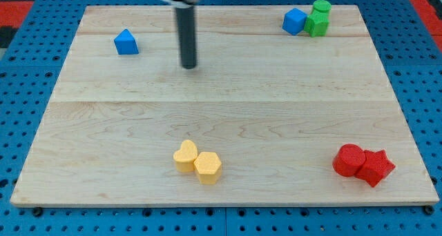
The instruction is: Push the blue triangle parallel to blue cube
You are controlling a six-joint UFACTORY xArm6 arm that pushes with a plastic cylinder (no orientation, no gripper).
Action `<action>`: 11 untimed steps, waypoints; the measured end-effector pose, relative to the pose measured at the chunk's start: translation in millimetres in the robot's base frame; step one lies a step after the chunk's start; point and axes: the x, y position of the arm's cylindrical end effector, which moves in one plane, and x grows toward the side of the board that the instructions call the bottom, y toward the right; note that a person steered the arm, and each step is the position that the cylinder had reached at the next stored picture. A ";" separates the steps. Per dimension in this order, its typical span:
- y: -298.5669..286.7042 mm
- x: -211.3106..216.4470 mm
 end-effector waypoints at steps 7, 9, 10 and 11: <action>16.4 -63.3; 114.9 -65.5; 124.3 -74.5; 81.4 -82.8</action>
